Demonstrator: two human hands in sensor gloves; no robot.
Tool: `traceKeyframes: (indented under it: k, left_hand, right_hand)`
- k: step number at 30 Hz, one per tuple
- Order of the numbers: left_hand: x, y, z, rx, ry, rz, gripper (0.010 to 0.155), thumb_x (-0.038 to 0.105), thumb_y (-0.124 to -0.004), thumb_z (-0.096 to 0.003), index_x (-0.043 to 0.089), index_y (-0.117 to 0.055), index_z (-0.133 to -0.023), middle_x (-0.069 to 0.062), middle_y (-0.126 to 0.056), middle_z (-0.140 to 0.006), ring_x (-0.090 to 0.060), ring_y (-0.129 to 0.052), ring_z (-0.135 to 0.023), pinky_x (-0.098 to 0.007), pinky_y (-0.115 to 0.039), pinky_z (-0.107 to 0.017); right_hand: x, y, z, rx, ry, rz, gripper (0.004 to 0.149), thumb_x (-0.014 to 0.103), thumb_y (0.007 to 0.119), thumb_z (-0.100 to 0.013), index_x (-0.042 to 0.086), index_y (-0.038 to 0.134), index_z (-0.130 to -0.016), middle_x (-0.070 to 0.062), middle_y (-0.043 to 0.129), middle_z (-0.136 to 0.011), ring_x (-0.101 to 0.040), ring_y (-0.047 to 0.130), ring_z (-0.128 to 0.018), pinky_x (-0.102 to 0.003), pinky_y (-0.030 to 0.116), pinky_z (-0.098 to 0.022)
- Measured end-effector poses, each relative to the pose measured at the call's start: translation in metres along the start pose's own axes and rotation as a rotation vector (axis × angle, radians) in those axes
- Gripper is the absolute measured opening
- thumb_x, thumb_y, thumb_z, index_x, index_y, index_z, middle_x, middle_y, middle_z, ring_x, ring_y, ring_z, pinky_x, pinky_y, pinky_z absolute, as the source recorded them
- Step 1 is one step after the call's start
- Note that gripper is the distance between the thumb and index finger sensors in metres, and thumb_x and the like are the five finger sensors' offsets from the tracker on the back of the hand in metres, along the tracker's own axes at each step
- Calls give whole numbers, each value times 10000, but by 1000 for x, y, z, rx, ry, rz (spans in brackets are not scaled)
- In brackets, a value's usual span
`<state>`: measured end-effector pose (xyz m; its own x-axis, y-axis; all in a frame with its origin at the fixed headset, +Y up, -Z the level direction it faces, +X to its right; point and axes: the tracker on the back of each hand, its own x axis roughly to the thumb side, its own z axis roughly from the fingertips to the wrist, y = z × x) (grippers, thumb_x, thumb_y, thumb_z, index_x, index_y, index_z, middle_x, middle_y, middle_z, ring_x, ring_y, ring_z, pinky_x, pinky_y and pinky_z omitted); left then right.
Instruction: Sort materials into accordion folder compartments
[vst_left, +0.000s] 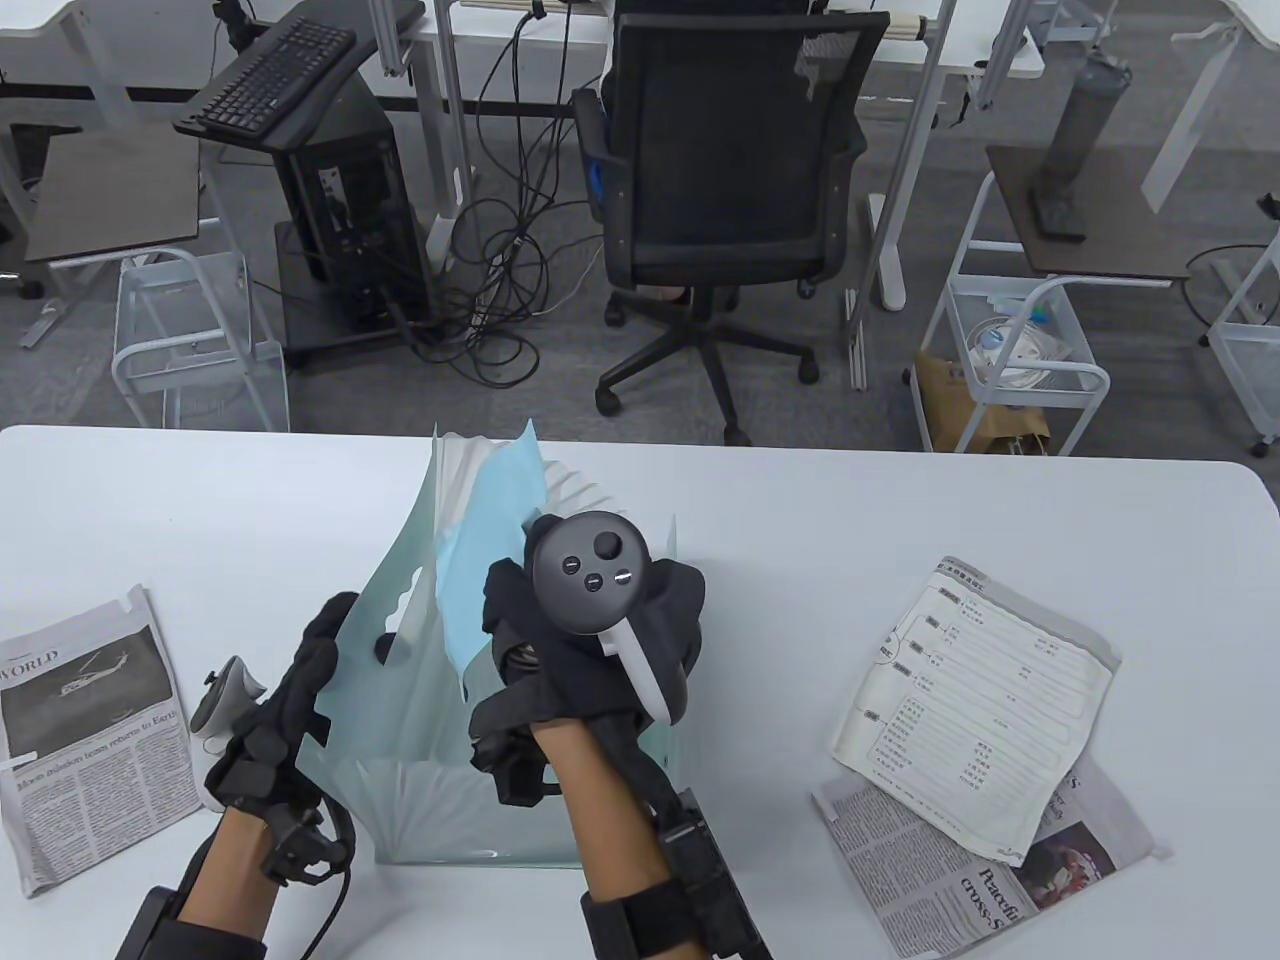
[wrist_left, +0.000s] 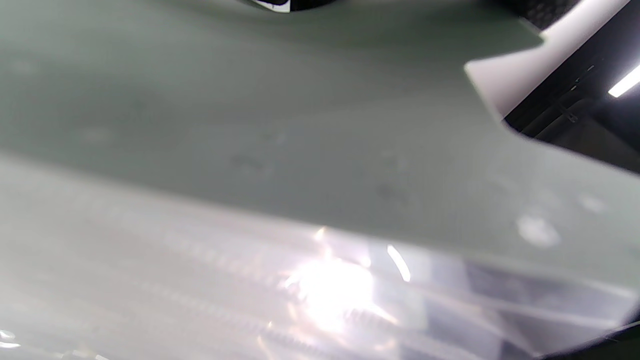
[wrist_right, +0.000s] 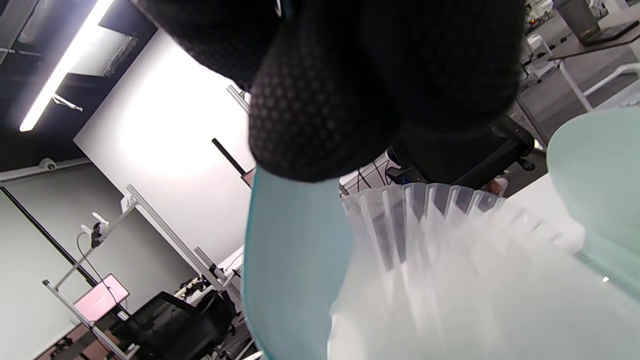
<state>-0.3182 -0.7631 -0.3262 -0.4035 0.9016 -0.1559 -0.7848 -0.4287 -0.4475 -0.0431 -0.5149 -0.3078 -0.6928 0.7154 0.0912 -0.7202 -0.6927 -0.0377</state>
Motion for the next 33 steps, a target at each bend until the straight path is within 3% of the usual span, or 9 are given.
traceKeyframes:
  k: [14,20,24,33]
  left_hand:
    - [0,-1,-1,-4,1,14,690,666,-646,-551,571,-250,-1108,12,-504,-1158,-287,-268,-1131,-703,-162,-712]
    - [1,-1,-1,-3,0,17,690,665,-646,-551,572,-250,-1108,12,-502,-1158,-288,-268,-1130,-702,-163,-712]
    - [1,-1,-1,-4,0,21,690,665,-647,-550,573,-251,-1108,10,-505,-1158,-290,-270,-1129,-703,-164,-712]
    - [2,-1,0,1,-3,23,691,663,-647,-551,571,-250,-1109,8,-507,-1157,-292,-270,-1129,-705,-164,-712]
  right_hand:
    - [5,47,-2,51,-39,-69,623,216,744,-654,-143,432,-1057,-279,811,-790,-259,1018,-370,-343,890,-290]
    - [3,68,-2,141,-57,-107,686,226,764,-649,-146,370,-1070,-319,765,-846,-290,1018,-418,-355,894,-320]
    - [4,78,-3,225,-82,-119,816,256,812,-635,-118,251,-1095,-353,660,-933,-319,989,-485,-390,872,-375]
    - [6,96,-3,337,-104,6,891,326,851,-611,-70,236,-1121,-319,645,-945,-246,947,-431,-368,840,-335]
